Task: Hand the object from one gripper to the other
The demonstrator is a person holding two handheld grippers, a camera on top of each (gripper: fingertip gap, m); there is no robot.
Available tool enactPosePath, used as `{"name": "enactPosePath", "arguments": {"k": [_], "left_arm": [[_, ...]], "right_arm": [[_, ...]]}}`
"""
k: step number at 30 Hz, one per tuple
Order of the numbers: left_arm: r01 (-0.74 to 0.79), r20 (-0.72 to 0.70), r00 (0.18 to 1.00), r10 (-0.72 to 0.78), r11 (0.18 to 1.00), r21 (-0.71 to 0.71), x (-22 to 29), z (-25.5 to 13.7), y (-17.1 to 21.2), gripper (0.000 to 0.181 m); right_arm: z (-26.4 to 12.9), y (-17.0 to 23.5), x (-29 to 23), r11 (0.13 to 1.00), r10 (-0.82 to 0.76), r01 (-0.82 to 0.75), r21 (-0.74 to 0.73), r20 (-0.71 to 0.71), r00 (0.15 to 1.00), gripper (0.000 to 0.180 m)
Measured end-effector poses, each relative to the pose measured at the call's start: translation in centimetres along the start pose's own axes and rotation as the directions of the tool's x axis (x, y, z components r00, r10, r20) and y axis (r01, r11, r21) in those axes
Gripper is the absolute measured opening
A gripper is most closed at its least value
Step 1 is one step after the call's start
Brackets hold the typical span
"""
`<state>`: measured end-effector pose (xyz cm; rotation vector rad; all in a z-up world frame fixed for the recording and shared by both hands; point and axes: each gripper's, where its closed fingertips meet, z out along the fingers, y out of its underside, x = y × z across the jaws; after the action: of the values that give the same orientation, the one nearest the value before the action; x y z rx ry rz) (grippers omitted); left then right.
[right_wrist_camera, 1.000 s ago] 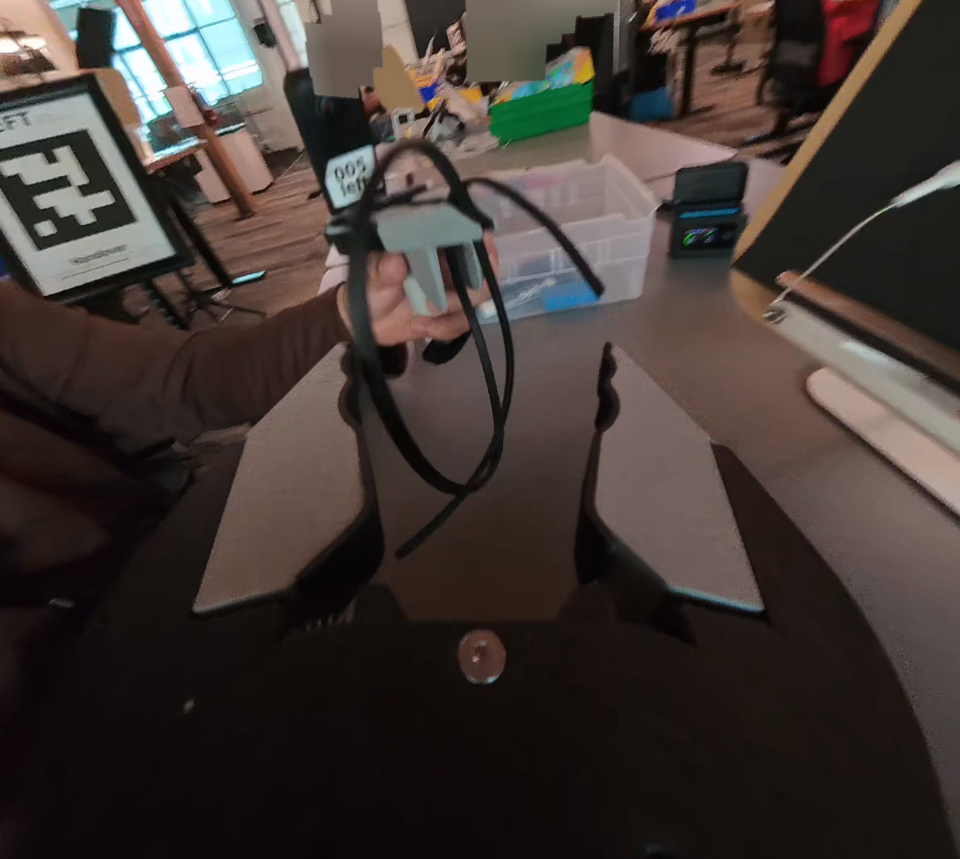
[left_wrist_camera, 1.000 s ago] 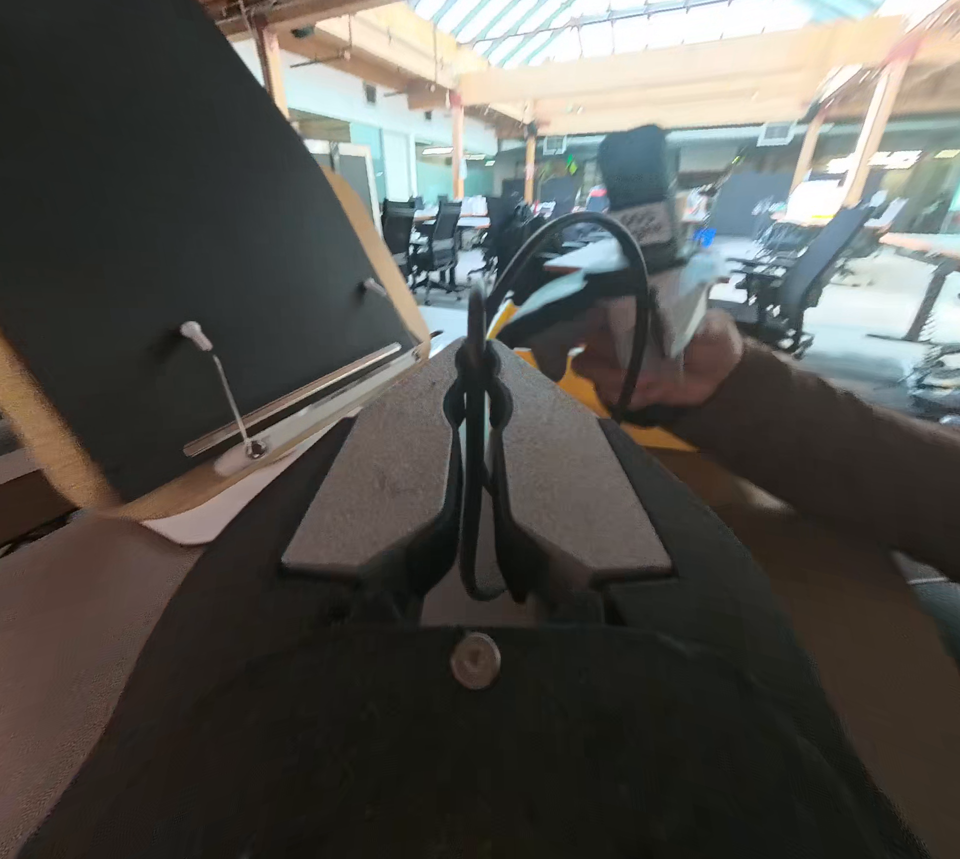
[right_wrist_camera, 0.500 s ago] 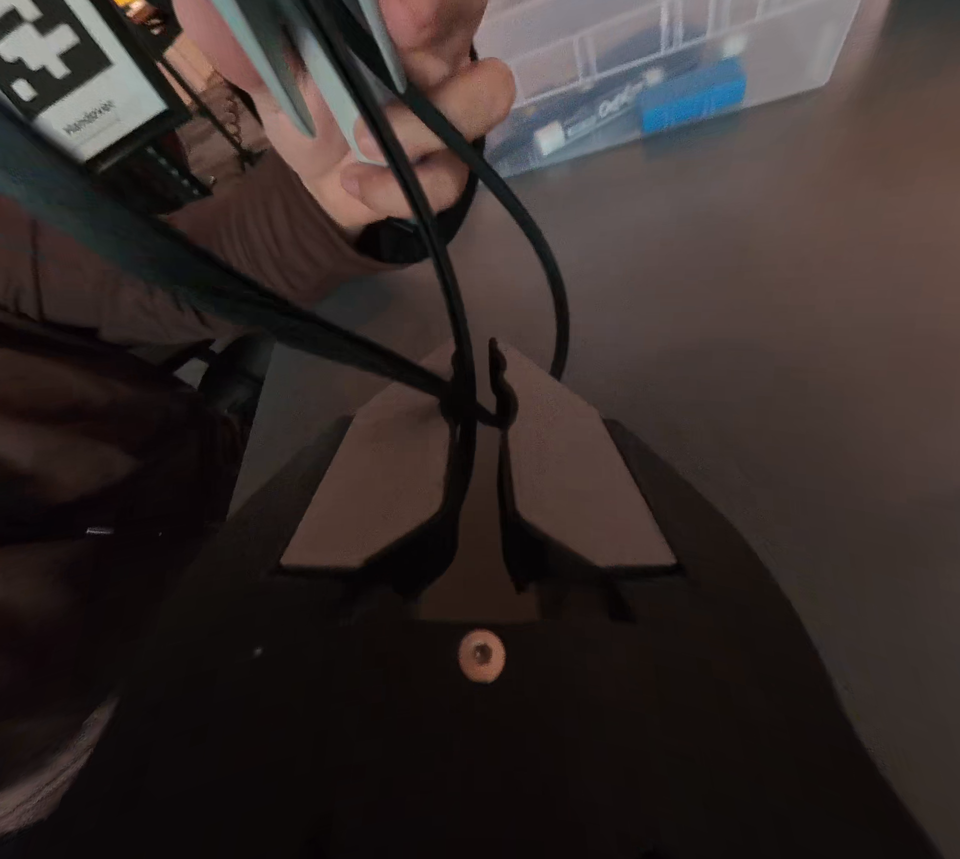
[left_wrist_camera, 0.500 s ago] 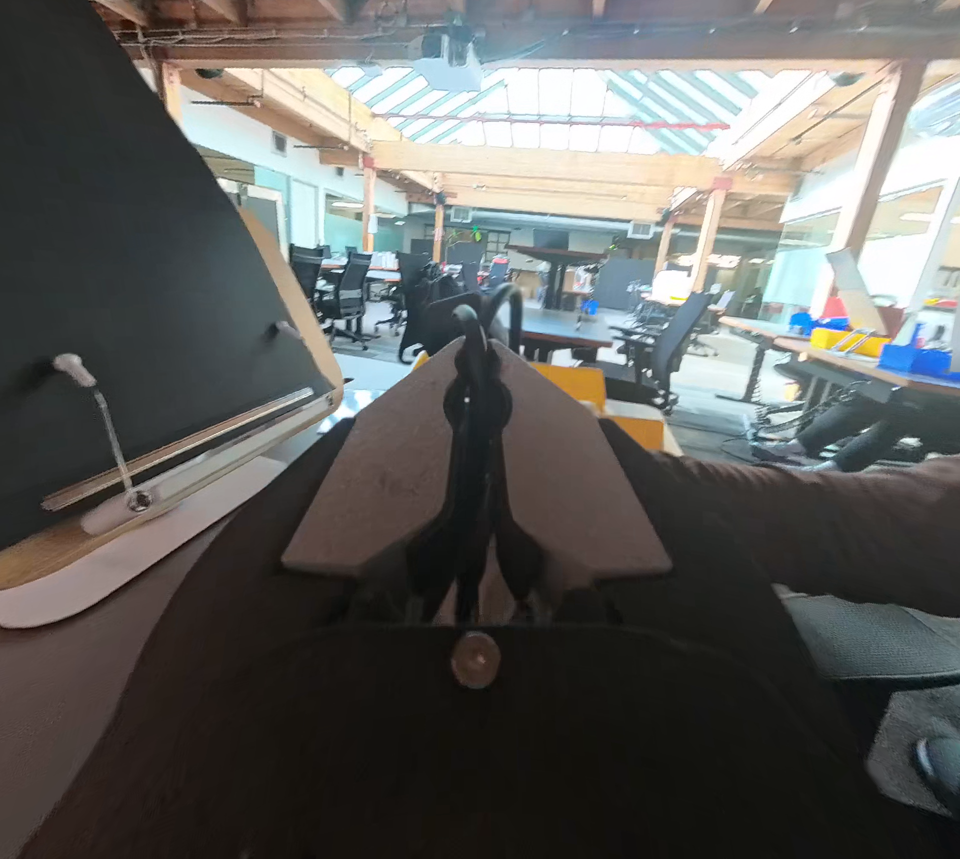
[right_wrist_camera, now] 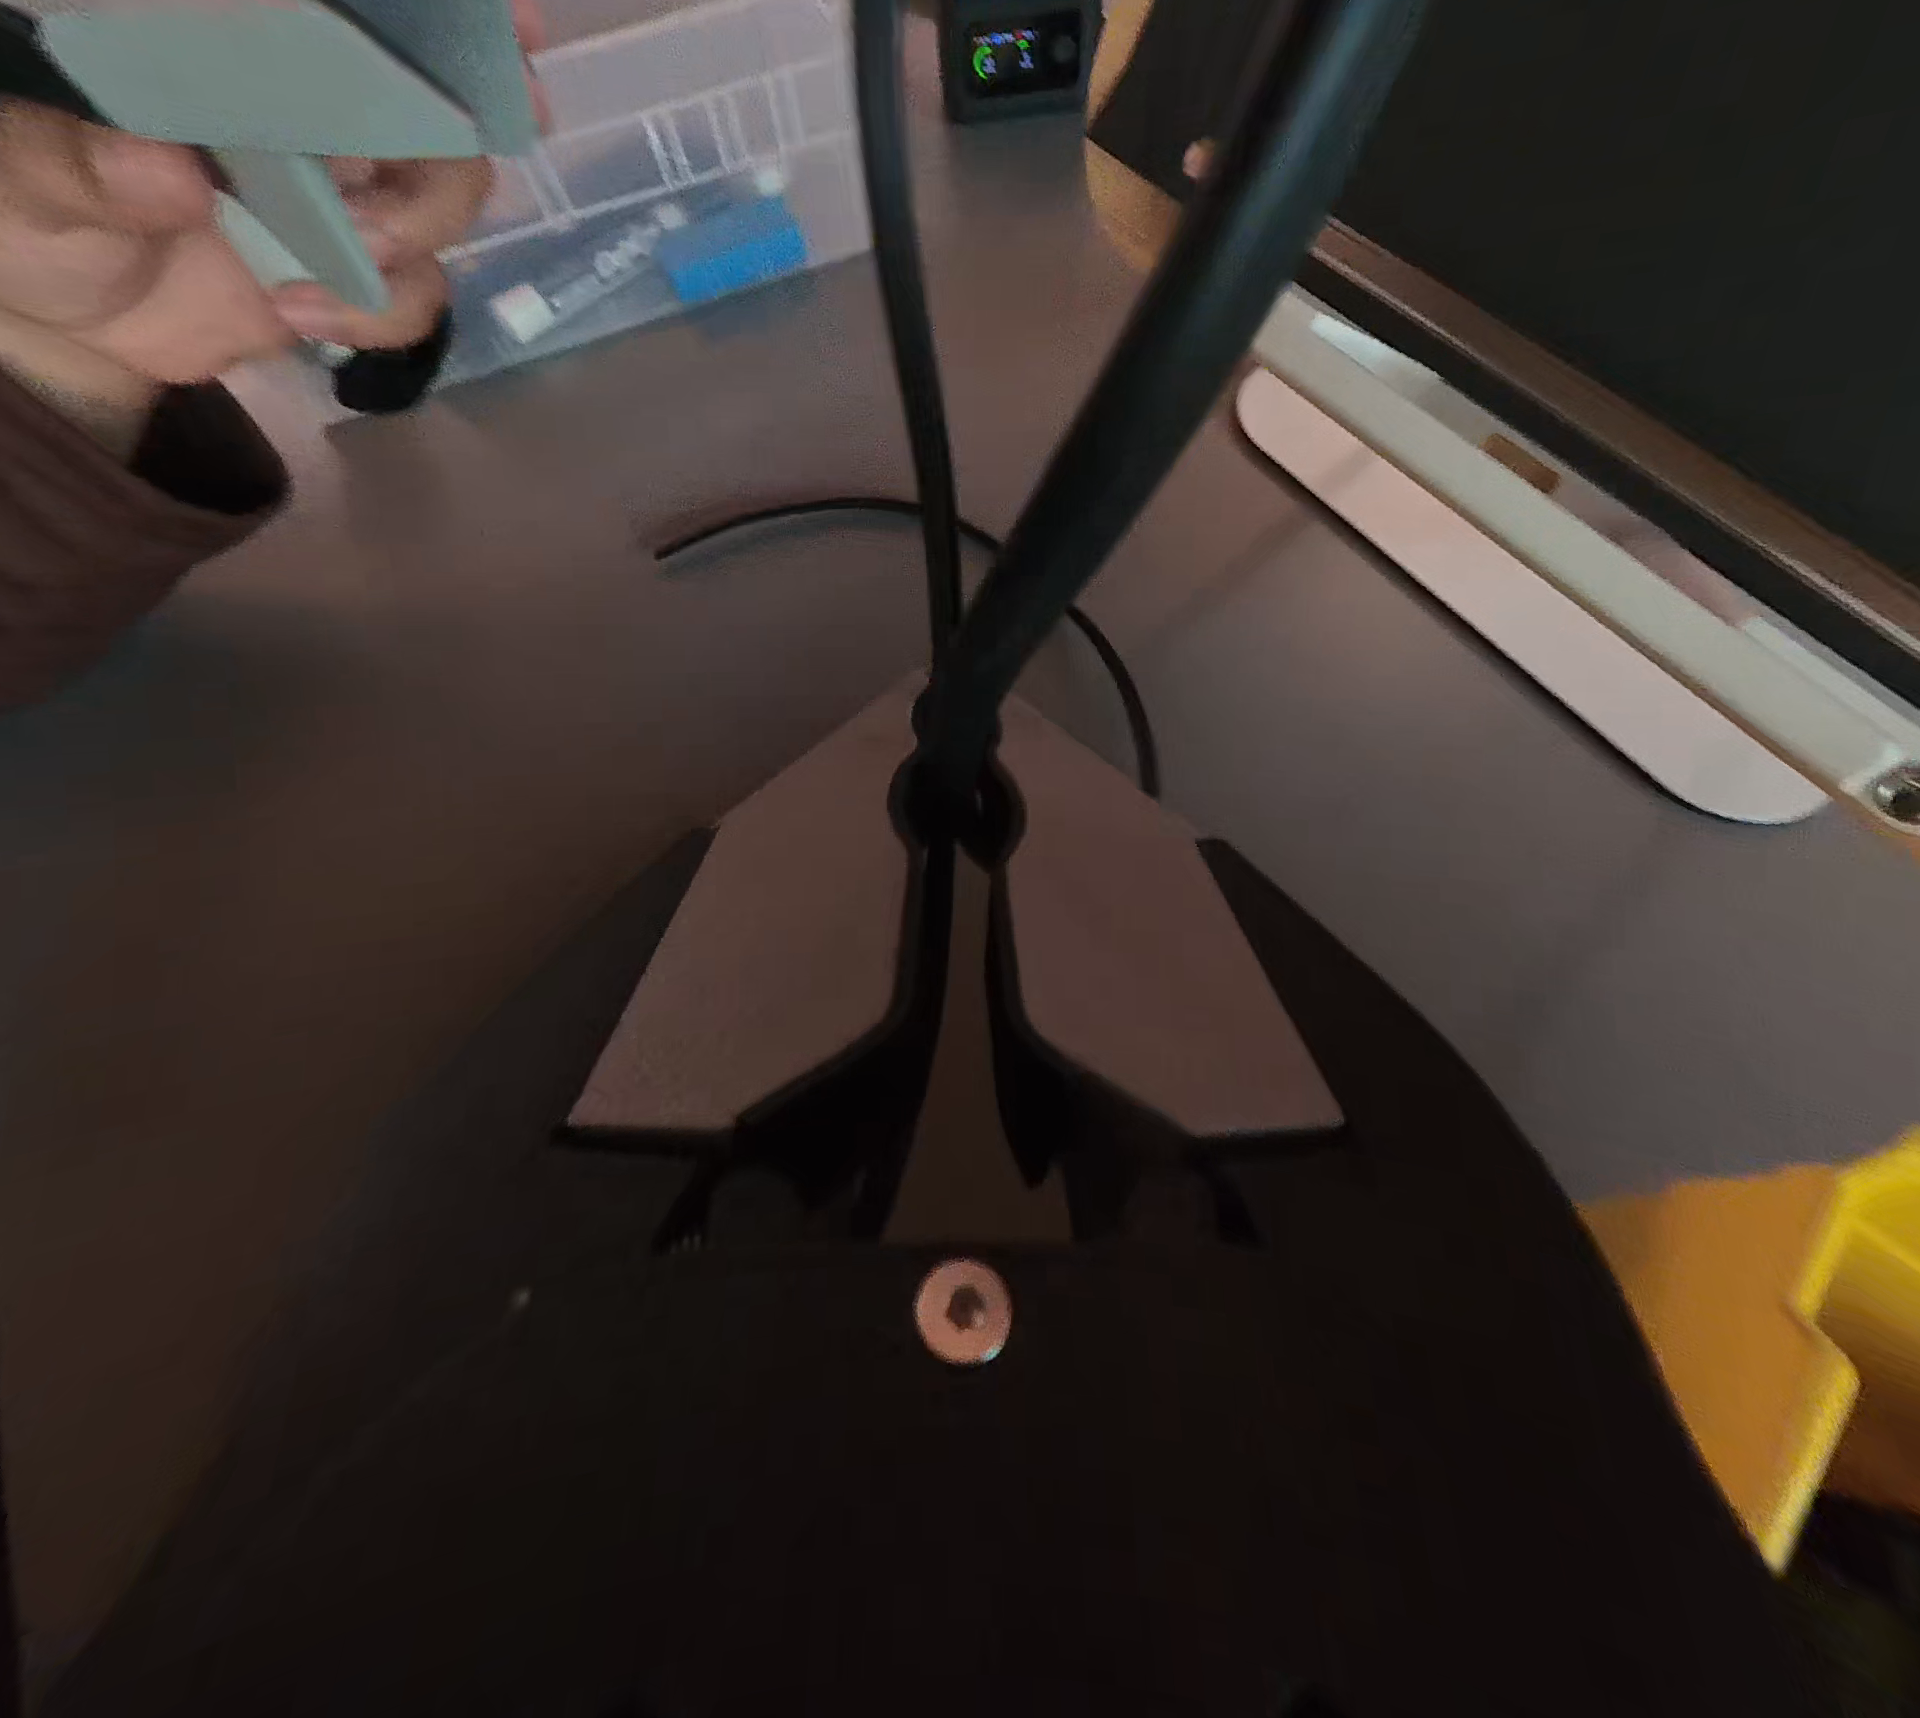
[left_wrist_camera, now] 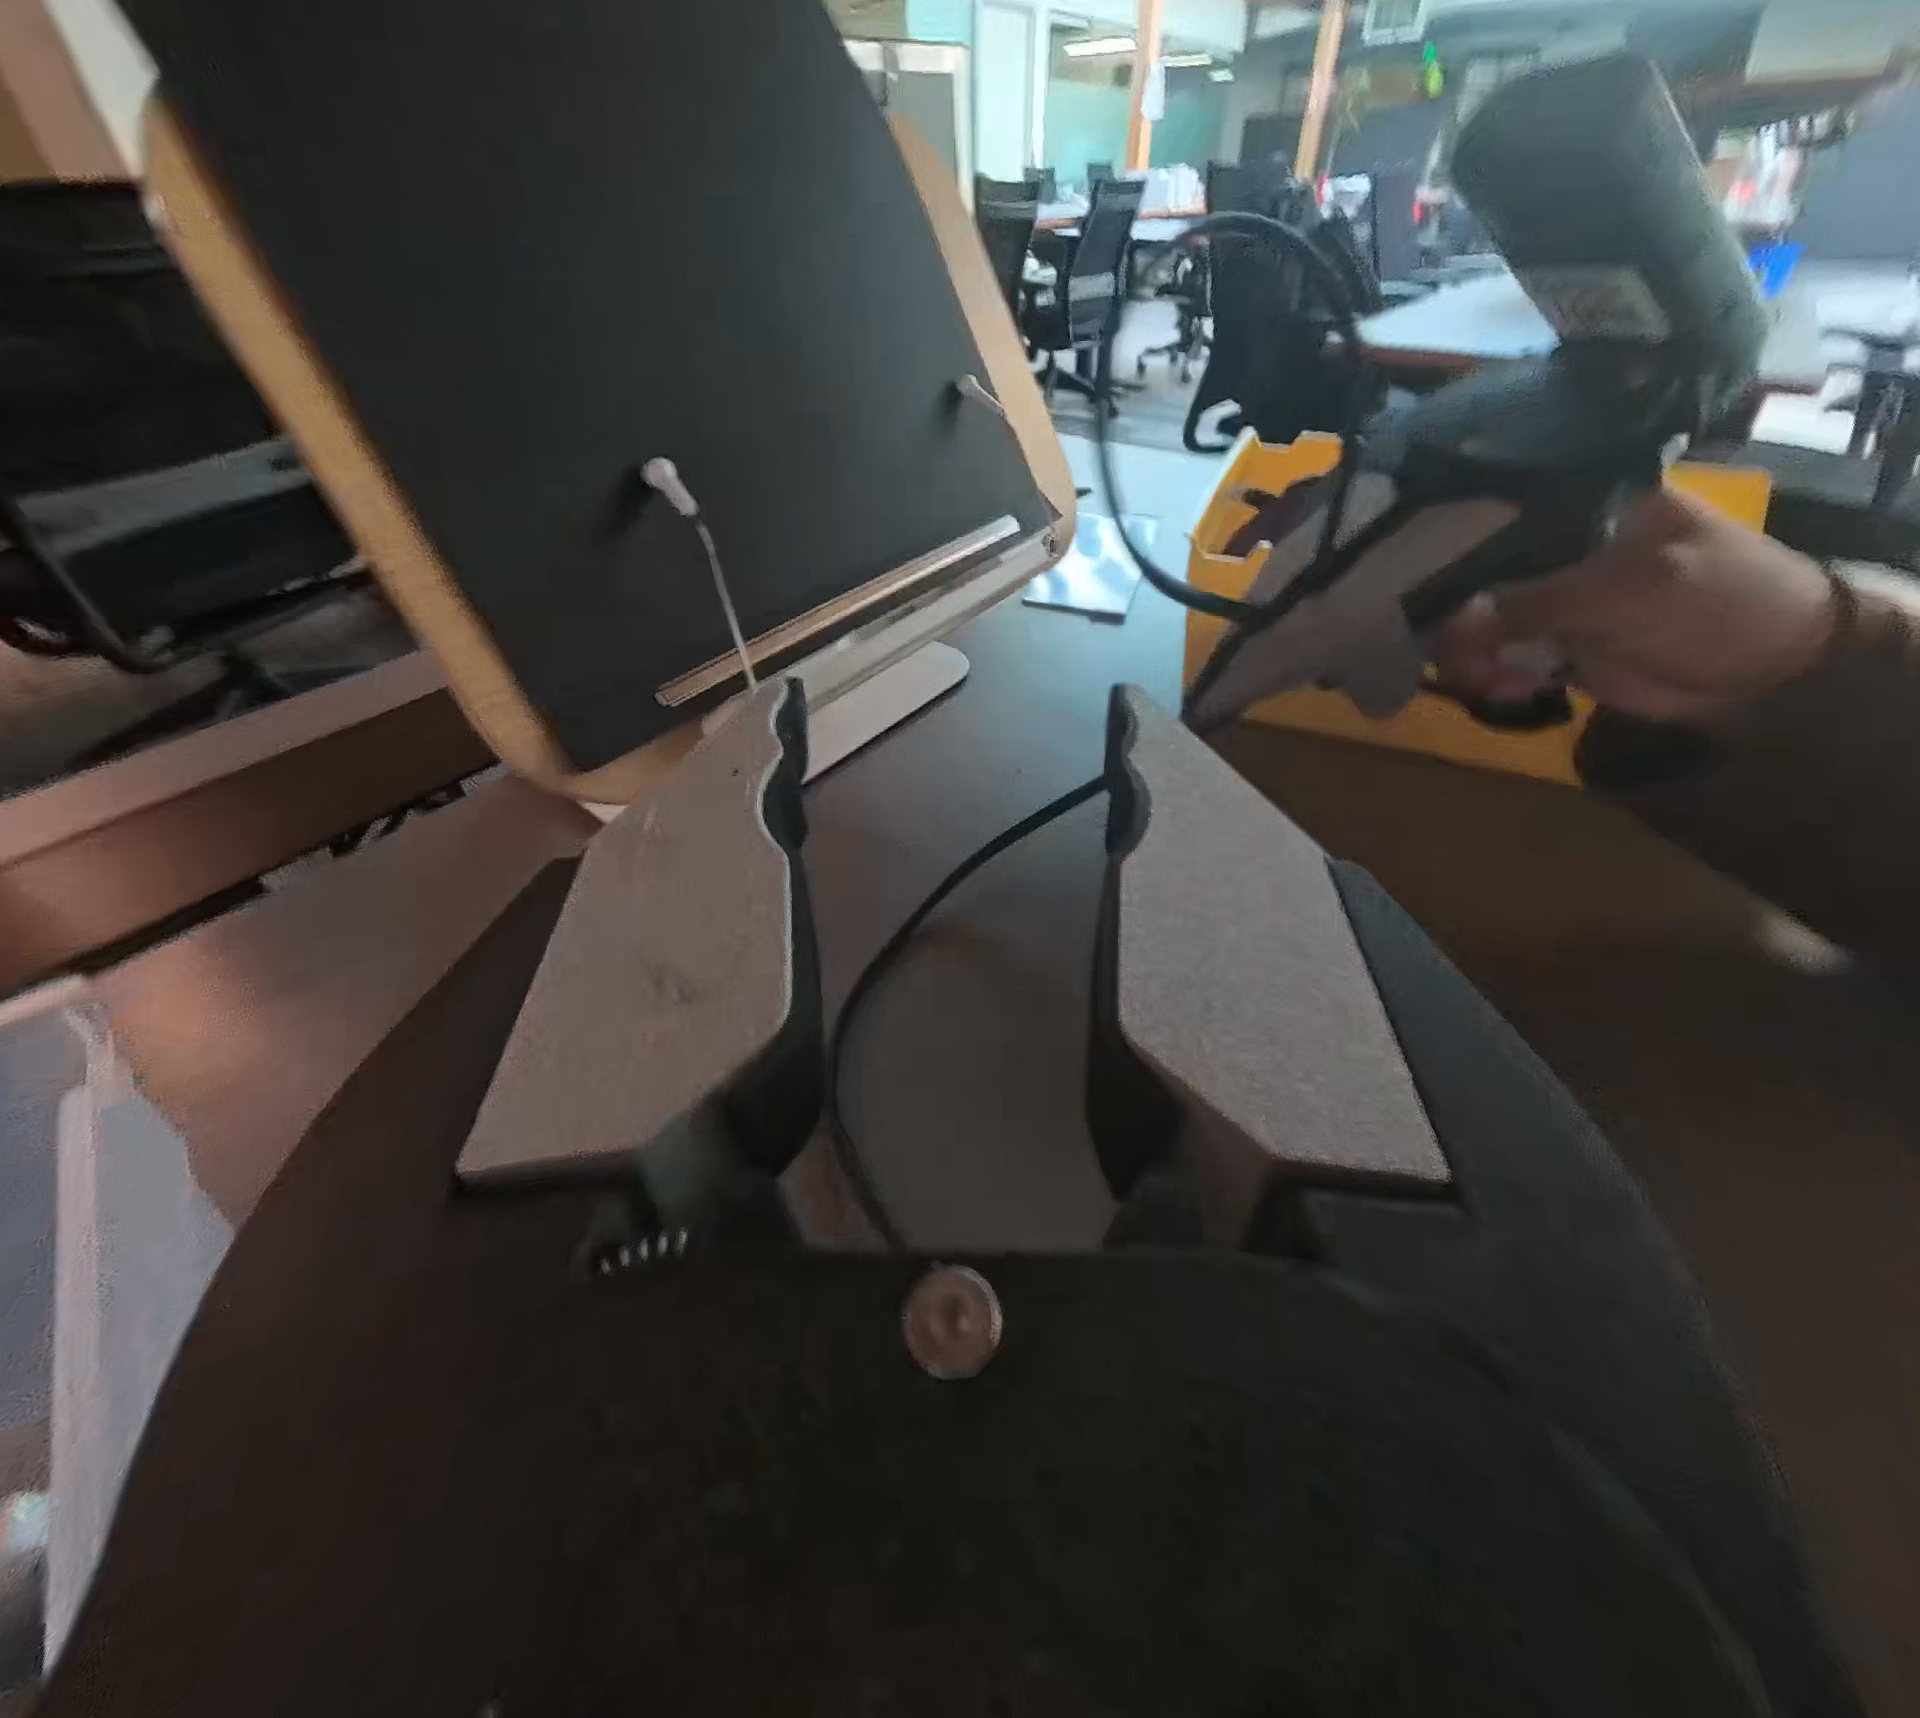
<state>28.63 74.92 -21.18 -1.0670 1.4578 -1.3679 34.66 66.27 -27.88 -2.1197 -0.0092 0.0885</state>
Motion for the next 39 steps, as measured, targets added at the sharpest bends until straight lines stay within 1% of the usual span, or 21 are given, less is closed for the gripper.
{"name": "enactPosePath", "arguments": {"k": [2,4,7,9,12,15,16,19,21,22,23,24,25,27,29,31,32,33,36,38,39], "left_arm": [[-0.107,-0.038,0.994,0.107,0.994,-0.013,1.8,0.4,0.2,0.054],[-0.234,-0.058,0.971,0.234,0.972,-0.004,3.8,0.9,0.2,0.053],[-0.46,-0.097,0.881,0.463,0.886,0.052,7.6,1.3,0.3,0.037],[-0.577,-0.1,0.812,0.575,0.817,0.017,8.7,1.8,1.5,0.034],[-0.668,-0.194,0.735,0.649,0.743,-0.045,10.2,2.3,4.2,0.05],[-0.718,-0.297,0.67,0.68,0.696,-0.025,12.2,1.9,5.5,0.062],[-0.75,-0.31,0.636,0.707,0.661,-0.03,12.4,1.8,6.1,0.063],[-0.856,-0.329,0.512,0.793,0.502,-0.123,11.5,2.1,8.7,0.076],[-0.888,-0.351,0.459,0.816,0.433,-0.154,11.3,2.4,10.0,0.069],[-0.887,-0.357,0.462,0.812,0.424,-0.183,10.9,2.6,10.5,0.058],[-0.882,-0.345,0.471,0.812,0.418,-0.22,10.3,2.8,10.8,0.028],[-0.875,-0.342,0.483,0.806,0.423,-0.236,9.8,2.9,10.9,0.012],[-0.863,-0.33,0.503,0.799,0.441,-0.247,9.4,3.0,10.7,0.0],[-0.817,-0.286,0.575,0.767,0.516,-0.257,8.6,3.1,9.8,0.001],[-0.728,-0.199,0.685,0.701,0.644,-0.235,7.7,3.3,7.7,0.001],[-0.613,-0.104,0.789,0.605,0.768,-0.183,6.5,3.3,5.3,0.0],[-0.556,-0.079,0.831,0.551,0.816,-0.155,6.1,3.1,4.4,0.0],[-0.502,-0.062,0.865,0.498,0.855,-0.129,5.7,2.9,3.6,0.0],[-0.336,-0.047,0.941,0.334,0.941,-0.036,5.1,2.4,1.5,0.0],[-0.246,-0.041,0.968,0.247,0.969,0.024,4.7,2.0,0.2,0.0],[-0.206,-0.047,0.977,0.208,0.977,0.047,4.6,1.7,-0.3,0.0]], "right_arm": [[-0.1,0.7,0.1,0.999,-0.016,0.015,-0.048,-0.013,1.0,0.0],[0.4,1.7,-0.7,0.994,-0.008,0.011,-0.106,0.03,1.0,0.0],[1.5,3.3,-1.5,0.975,-0.077,0.083,-0.207,0.038,0.996,0.0],[2.1,4.1,-2.2,0.951,-0.153,0.16,-0.264,0.047,0.987,0.0],[2.5,5.4,-4.6,0.907,-0.233,0.272,-0.321,0.156,0.96,0.001],[2.5,6.7,-6.7,0.876,-0.235,0.324,-0.357,0.271,0.934,0.001],[2.4,6.8,-7.6,0.881,-0.206,0.319,-0.351,0.322,0.924,0.001],[1.8,6.7,-9.4,0.896,-0.138,0.297,-0.331,0.429,0.893,0.001],[1.3,7.1,-10.1,0.887,-0.141,0.323,-0.329,0.473,0.87,0.001],[1.3,7.3,-9.8,0.879,-0.167,0.341,-0.332,0.456,0.874,0.001],[1.3,7.3,-9.6,0.876,-0.176,0.347,-0.336,0.447,0.877,0.001],[1.4,7.2,-9.2,0.877,-0.188,0.348,-0.332,0.429,0.883,0.002],[1.4,6.9,-8.9,0.88,-0.201,0.348,-0.323,0.411,0.889,0.003],[1.1,5.9,-8.2,0.897,-0.23,0.345,-0.276,0.374,0.898,0.008],[0.3,3.9,-7.5,0.931,-0.242,0.314,-0.184,0.334,0.911,0.022],[-1.3,0.7,-6.8,0.968,-0.232,0.249,-0.024,0.295,0.927,0.037],[-2.3,-0.8,-6.5,0.976,-0.22,0.211,0.061,0.282,0.934,0.043],[-3.3,-2.2,-5.9,0.975,-0.203,0.171,0.141,0.26,0.944,0.055],[-5.6,-4.2,-4.4,0.955,-0.141,0.065,0.288,0.25,0.958,0.079],[-5.4,-3.6,-4.2,0.965,-0.096,0.015,0.261,0.298,0.95,0.085],[-4.6,-3.0,-3.8,0.976,-0.074,0.011,0.218,0.283,0.956,0.09]]}}
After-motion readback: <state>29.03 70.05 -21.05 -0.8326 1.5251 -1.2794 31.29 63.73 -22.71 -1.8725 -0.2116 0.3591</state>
